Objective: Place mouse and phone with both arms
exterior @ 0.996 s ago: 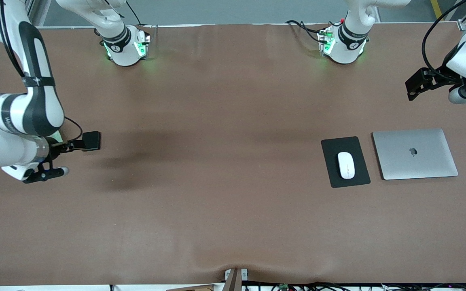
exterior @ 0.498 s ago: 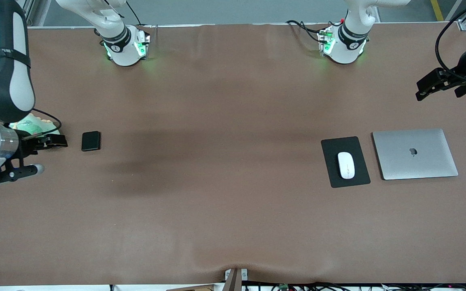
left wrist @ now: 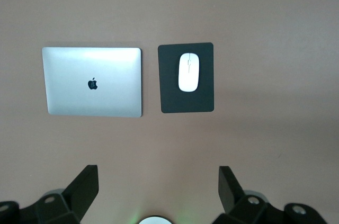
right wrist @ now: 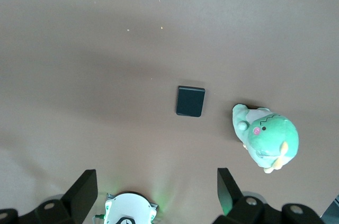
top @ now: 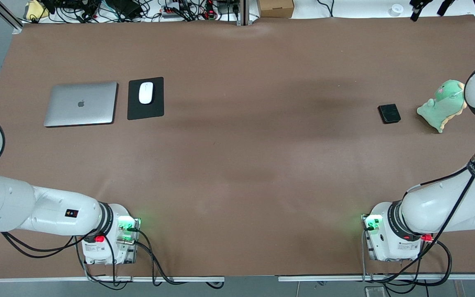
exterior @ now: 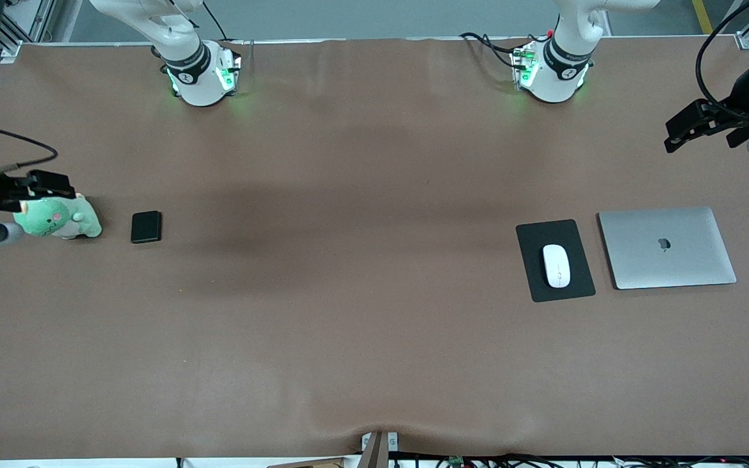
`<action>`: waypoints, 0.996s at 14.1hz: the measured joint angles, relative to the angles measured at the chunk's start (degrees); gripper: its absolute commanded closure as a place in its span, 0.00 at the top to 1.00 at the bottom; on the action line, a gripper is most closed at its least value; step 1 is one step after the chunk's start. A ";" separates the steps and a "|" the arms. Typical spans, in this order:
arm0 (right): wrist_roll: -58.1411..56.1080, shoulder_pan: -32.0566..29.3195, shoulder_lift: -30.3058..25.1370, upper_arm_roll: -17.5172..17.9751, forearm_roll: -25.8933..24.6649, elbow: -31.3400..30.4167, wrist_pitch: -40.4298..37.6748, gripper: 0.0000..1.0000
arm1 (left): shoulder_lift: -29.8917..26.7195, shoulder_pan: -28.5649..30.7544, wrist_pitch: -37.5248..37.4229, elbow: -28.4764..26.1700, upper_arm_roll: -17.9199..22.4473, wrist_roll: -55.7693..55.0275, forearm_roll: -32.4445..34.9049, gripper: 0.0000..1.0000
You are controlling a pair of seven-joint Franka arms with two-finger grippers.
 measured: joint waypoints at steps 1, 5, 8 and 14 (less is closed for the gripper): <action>-0.01 0.00 -0.15 0.09 0.02 1.34 -0.16 1.00 | -0.24 0.00 0.29 -0.46 -0.13 0.00 0.01 1.00; 0.00 -0.28 -1.53 0.18 1.19 4.31 -4.23 1.00 | -0.30 0.01 1.20 -0.79 -0.22 0.00 0.09 1.00; 2.56 -0.65 -3.61 0.17 1.76 3.56 -4.90 1.00 | -0.30 0.08 1.21 -0.89 -0.20 0.00 0.09 1.00; 14.69 -0.65 -7.65 0.37 2.50 -1.41 -5.15 1.00 | -0.28 1.08 1.43 -1.15 0.14 0.00 0.10 1.00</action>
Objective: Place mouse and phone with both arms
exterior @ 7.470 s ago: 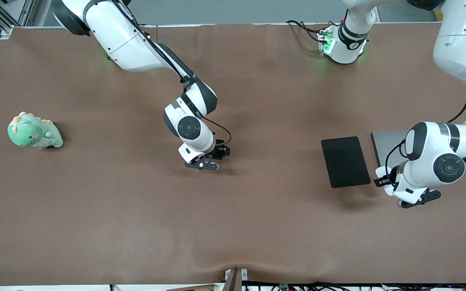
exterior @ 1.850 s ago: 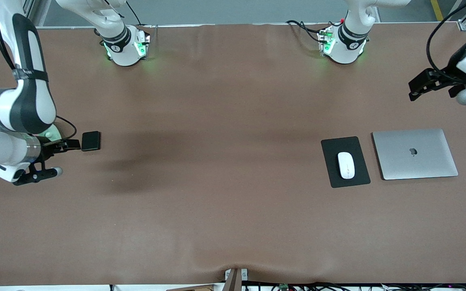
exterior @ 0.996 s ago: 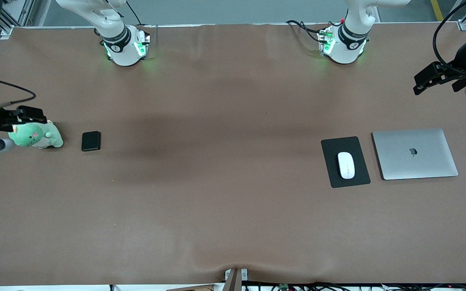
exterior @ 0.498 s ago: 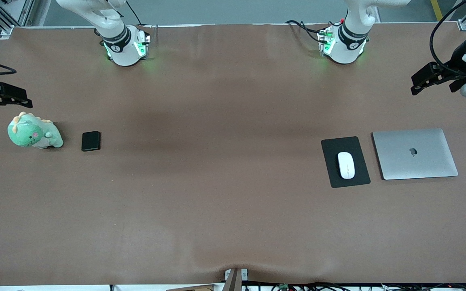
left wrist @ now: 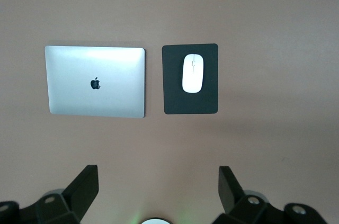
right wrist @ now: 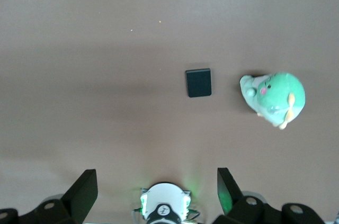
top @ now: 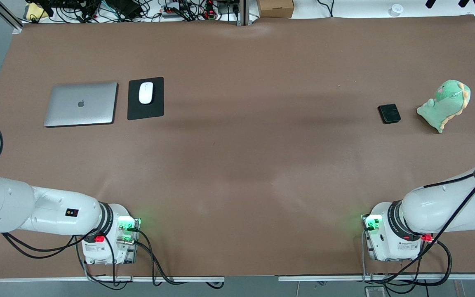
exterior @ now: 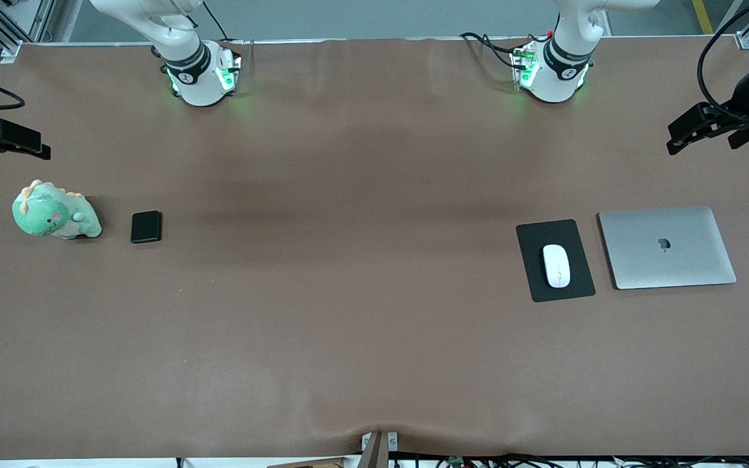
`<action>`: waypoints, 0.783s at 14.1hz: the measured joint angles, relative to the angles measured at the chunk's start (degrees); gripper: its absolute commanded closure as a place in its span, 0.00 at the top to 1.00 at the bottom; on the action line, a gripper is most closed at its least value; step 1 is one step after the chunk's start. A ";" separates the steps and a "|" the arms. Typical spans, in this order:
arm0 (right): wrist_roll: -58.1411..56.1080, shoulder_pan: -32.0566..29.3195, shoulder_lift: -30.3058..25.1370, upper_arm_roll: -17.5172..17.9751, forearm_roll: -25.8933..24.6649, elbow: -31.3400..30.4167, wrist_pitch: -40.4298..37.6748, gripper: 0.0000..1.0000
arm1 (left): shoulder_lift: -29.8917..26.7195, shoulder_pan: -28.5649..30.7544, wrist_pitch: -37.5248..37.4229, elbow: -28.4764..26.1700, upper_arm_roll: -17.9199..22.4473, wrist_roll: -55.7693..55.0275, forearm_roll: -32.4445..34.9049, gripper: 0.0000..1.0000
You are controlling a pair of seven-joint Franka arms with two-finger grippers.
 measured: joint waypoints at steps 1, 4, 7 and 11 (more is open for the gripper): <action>1.62 0.01 -0.98 0.16 0.14 -1.06 0.01 1.00 | 0.00 0.02 0.12 0.04 0.03 0.00 0.00 1.00; 3.33 0.01 -5.12 0.52 0.24 -6.54 3.09 1.00 | 0.00 0.01 0.24 0.30 0.02 0.00 0.00 1.00; 3.75 -0.01 -9.63 0.53 0.24 -13.66 6.47 1.00 | 0.00 -0.01 -0.14 0.30 -0.08 0.00 0.00 1.00; 4.06 -0.20 -10.75 0.38 0.24 -15.92 7.13 1.00 | 0.00 -0.01 -1.59 0.33 -0.08 0.04 0.00 1.00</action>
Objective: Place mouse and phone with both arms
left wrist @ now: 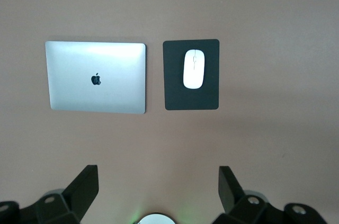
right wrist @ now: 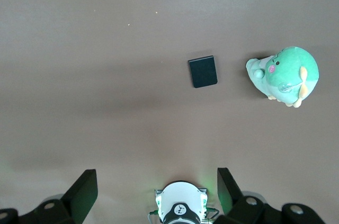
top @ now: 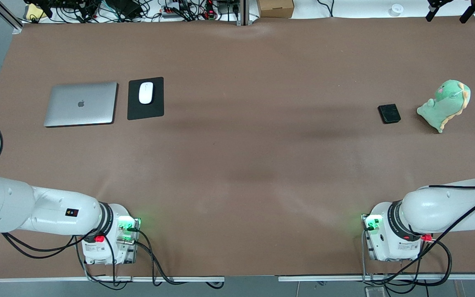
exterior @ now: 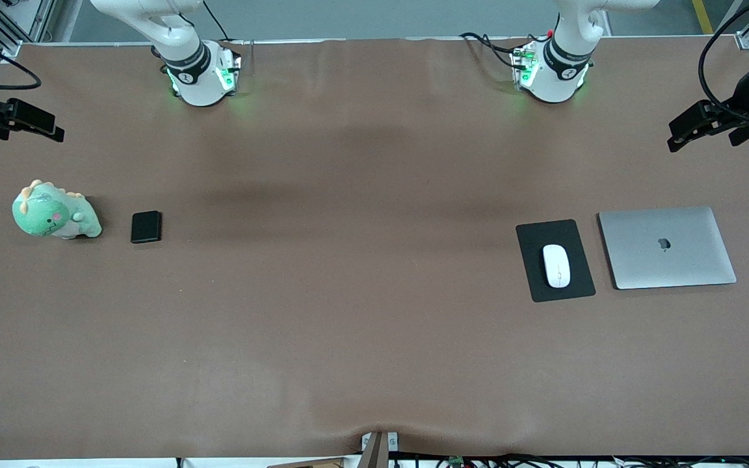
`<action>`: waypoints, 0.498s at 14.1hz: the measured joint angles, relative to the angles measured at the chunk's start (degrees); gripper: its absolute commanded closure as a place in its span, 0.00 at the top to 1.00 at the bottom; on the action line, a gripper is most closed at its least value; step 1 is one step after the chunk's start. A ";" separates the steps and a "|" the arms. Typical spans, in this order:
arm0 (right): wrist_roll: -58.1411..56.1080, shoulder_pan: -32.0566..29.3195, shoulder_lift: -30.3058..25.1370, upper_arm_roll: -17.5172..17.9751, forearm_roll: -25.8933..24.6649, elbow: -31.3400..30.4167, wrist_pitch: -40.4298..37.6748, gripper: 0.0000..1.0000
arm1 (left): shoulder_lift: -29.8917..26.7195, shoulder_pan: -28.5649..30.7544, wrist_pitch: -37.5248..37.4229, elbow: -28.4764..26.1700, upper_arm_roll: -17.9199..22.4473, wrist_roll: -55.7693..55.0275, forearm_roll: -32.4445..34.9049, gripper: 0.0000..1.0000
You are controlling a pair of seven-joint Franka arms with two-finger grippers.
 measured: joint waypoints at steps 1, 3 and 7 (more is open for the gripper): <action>0.01 -0.04 -0.01 -0.04 0.00 -0.02 0.10 1.00 | 0.00 0.00 -0.09 0.03 0.00 0.08 0.00 1.00; -0.01 -0.07 -0.01 -0.07 0.00 0.05 0.62 1.00 | 0.00 0.00 -0.15 0.05 0.02 0.22 0.00 1.00; -0.04 0.02 -0.02 0.37 -0.27 1.09 1.03 1.00 | 0.00 0.00 -0.18 0.06 0.03 0.48 0.00 1.00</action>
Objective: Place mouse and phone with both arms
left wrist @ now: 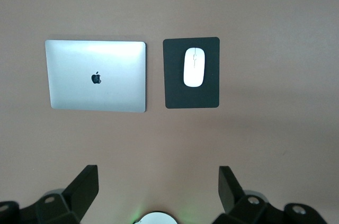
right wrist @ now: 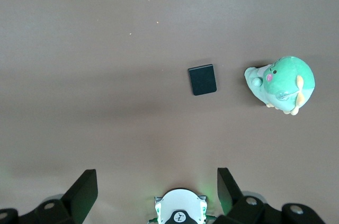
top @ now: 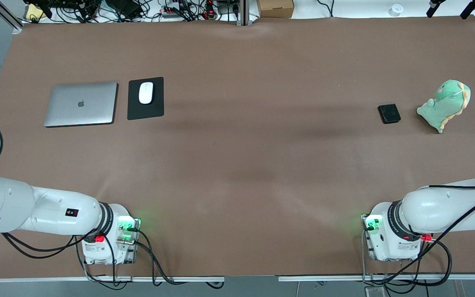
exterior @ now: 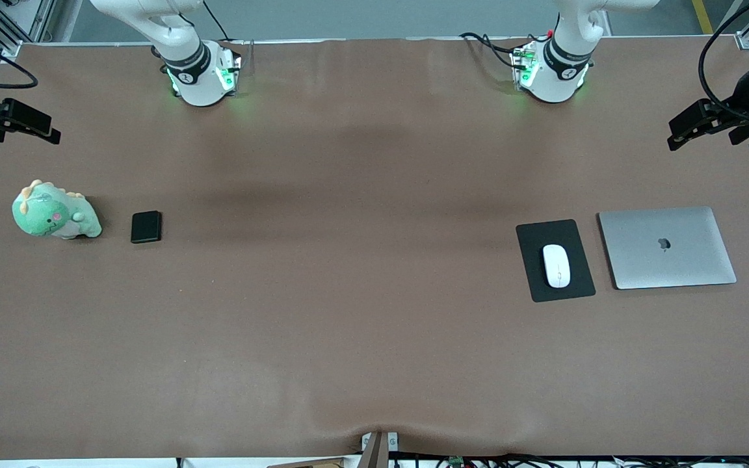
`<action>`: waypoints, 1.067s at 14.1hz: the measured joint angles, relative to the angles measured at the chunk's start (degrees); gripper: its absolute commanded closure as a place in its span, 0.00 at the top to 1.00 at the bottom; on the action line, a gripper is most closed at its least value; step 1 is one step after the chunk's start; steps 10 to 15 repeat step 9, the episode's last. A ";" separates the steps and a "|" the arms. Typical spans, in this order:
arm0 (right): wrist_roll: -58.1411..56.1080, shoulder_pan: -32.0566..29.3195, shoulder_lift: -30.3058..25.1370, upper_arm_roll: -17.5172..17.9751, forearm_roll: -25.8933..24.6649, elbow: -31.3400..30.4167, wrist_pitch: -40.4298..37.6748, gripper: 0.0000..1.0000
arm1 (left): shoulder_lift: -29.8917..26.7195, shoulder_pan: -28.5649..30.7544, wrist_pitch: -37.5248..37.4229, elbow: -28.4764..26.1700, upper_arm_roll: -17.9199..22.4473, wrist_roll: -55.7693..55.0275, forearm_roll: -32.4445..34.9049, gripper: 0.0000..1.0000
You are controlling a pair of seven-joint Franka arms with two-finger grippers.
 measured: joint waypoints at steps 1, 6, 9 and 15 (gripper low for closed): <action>0.00 0.00 0.02 -0.01 -0.11 0.01 0.00 1.00 | 0.00 0.01 -0.01 0.00 0.02 0.79 0.00 1.00; 0.00 0.04 0.32 0.00 -1.36 0.52 0.20 1.00 | 0.00 0.18 -0.02 0.11 0.81 3.28 0.00 1.00; 0.00 0.04 0.33 -0.02 -1.39 0.64 0.19 1.00 | 0.00 0.18 -0.02 0.14 0.81 3.28 0.00 1.00; 0.00 0.04 0.33 -0.02 -1.39 0.64 0.19 1.00 | 0.00 0.18 -0.02 0.14 0.81 3.28 0.00 1.00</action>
